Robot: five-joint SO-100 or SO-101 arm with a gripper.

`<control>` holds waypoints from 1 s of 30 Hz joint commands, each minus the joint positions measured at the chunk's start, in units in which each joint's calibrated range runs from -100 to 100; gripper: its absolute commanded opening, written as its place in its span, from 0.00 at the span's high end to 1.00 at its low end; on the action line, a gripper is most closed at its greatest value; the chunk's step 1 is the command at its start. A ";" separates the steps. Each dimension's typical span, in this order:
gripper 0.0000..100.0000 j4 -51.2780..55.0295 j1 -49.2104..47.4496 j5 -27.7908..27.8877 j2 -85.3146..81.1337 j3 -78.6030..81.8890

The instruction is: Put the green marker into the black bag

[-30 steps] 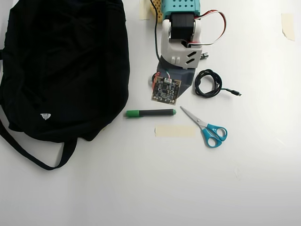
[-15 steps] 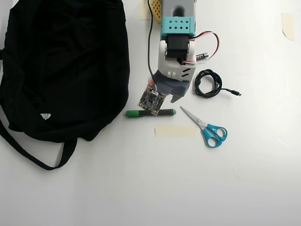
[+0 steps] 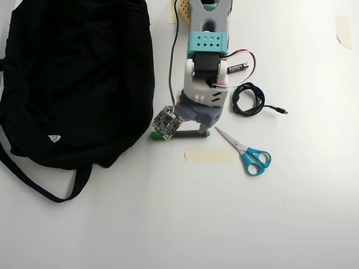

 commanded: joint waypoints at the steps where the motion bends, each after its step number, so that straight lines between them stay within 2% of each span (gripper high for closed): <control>1: 0.68 -0.42 -0.28 -1.28 1.44 -5.13; 16: 0.68 -0.08 0.25 -9.56 7.92 -8.64; 28: 0.68 -0.51 2.04 -11.19 13.48 -13.04; 30: 0.71 -0.51 2.87 -11.19 15.47 -15.20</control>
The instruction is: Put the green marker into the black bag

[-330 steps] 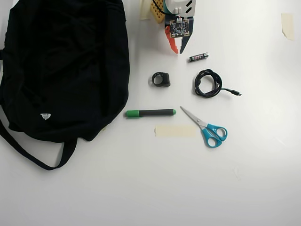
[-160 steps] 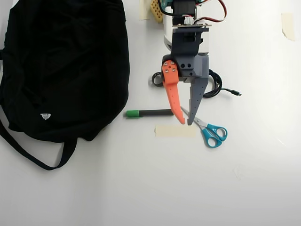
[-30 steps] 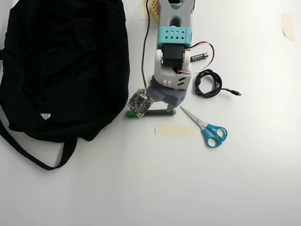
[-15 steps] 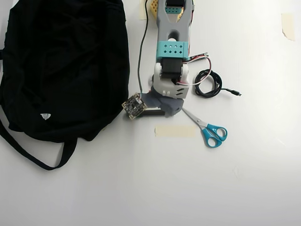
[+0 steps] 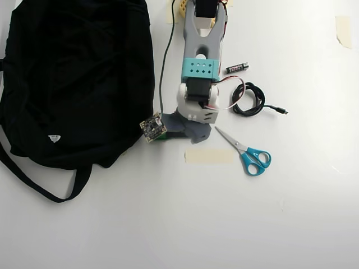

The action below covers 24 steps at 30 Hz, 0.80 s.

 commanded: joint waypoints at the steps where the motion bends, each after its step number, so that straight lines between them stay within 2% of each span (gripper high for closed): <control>1: 0.72 -0.51 1.55 -0.20 1.44 -4.82; 24: 0.70 0.18 2.59 -2.14 9.07 -8.23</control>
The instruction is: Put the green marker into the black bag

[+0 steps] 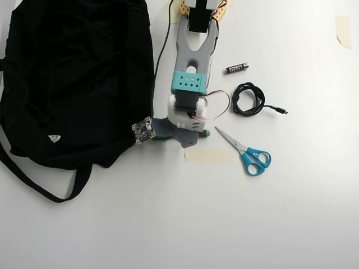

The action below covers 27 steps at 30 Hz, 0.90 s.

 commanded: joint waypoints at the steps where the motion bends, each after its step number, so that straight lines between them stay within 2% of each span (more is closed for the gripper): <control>1: 0.70 0.52 0.17 -0.69 0.27 -1.97; 15: 0.70 3.37 0.39 -2.94 1.35 -1.97; 27: 0.69 3.80 0.32 -2.47 2.26 -2.06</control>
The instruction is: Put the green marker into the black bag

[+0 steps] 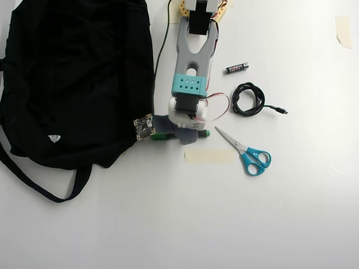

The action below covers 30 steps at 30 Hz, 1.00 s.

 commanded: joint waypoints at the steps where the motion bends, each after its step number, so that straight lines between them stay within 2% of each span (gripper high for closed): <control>1: 0.69 -0.50 0.17 0.74 0.11 -1.58; 13: 0.68 0.02 0.39 1.52 6.33 -10.12; 22: 0.68 4.07 0.39 0.95 7.08 -9.58; 30: 0.68 3.55 0.39 0.95 8.82 -10.30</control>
